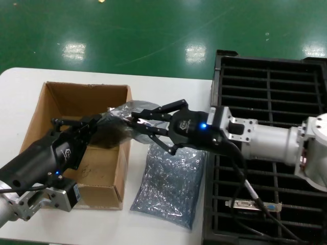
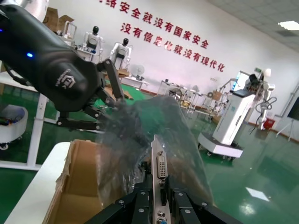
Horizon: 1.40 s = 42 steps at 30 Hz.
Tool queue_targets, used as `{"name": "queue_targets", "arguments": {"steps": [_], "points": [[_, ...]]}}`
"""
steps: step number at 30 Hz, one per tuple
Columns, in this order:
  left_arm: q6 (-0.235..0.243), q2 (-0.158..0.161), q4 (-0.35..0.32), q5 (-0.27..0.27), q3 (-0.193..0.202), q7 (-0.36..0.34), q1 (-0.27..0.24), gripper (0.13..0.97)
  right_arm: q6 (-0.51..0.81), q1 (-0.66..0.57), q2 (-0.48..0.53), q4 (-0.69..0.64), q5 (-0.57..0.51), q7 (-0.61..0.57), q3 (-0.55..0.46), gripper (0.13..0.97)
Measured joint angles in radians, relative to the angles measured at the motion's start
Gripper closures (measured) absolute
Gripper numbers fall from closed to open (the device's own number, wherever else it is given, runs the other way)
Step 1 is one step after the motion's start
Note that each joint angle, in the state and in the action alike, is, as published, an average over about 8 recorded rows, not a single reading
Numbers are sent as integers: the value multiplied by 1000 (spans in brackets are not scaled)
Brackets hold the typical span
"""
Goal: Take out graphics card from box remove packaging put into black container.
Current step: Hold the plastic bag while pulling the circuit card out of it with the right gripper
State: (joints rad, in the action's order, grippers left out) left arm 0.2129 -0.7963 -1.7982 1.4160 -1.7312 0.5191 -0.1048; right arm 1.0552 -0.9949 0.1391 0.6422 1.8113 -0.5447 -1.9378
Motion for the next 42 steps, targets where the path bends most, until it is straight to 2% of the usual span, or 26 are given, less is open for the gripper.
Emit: {"name": "queue_targets", "arguments": {"steps": [8, 36, 42], "points": [[0, 0, 0, 0, 0, 0, 0, 958, -22, 74, 59, 141, -8, 22, 19, 908], [0, 0, 0, 0, 0, 0, 0, 958, -28, 190, 94, 322, -19, 135, -15, 908], [0, 0, 0, 0, 0, 0, 0, 958, -5, 182, 101, 329, -21, 180, -33, 861]]}}
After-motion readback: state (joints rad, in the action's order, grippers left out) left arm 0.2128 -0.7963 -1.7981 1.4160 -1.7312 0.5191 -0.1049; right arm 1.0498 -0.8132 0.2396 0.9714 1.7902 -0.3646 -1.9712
